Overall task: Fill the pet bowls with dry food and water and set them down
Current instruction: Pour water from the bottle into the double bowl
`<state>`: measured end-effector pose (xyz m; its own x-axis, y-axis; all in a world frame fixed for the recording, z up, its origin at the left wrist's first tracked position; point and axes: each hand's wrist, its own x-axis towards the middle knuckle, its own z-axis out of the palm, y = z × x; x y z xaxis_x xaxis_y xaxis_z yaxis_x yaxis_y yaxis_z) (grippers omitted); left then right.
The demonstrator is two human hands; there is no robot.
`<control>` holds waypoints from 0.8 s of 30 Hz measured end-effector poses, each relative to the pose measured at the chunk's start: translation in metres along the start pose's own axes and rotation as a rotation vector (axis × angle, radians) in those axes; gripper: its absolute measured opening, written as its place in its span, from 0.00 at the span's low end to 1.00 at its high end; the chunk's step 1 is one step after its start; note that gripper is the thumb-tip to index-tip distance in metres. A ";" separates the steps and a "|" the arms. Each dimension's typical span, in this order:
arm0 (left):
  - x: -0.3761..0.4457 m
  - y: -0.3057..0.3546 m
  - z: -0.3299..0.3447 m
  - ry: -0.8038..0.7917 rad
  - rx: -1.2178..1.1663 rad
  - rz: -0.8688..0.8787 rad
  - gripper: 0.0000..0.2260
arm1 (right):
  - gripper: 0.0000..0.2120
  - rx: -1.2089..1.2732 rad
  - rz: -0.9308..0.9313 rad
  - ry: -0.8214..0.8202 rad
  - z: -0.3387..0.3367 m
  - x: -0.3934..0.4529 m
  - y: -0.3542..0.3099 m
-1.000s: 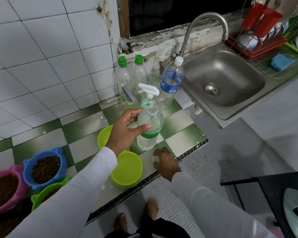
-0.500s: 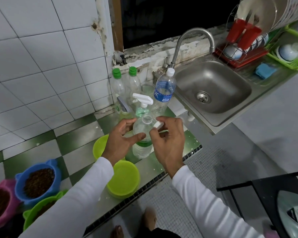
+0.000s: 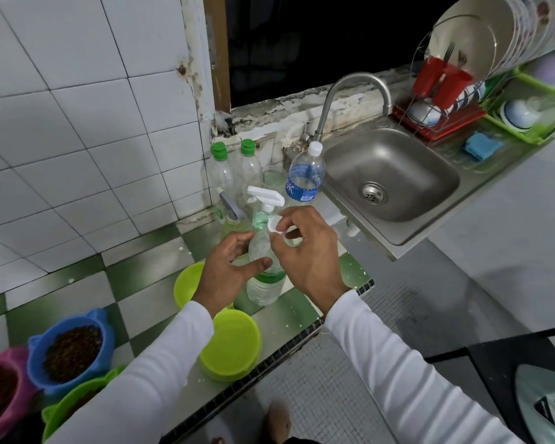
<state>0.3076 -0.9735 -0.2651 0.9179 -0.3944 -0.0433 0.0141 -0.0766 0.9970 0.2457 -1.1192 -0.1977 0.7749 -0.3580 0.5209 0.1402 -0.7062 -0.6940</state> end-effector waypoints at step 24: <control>-0.003 0.002 0.000 -0.031 0.022 -0.012 0.28 | 0.28 -0.590 0.024 -0.421 -0.029 0.030 -0.008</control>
<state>0.3051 -0.9723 -0.2632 0.9049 -0.4217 -0.0574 0.0161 -0.1010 0.9948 0.2501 -1.1419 -0.1626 0.9619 -0.1961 0.1907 -0.1438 -0.9555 -0.2576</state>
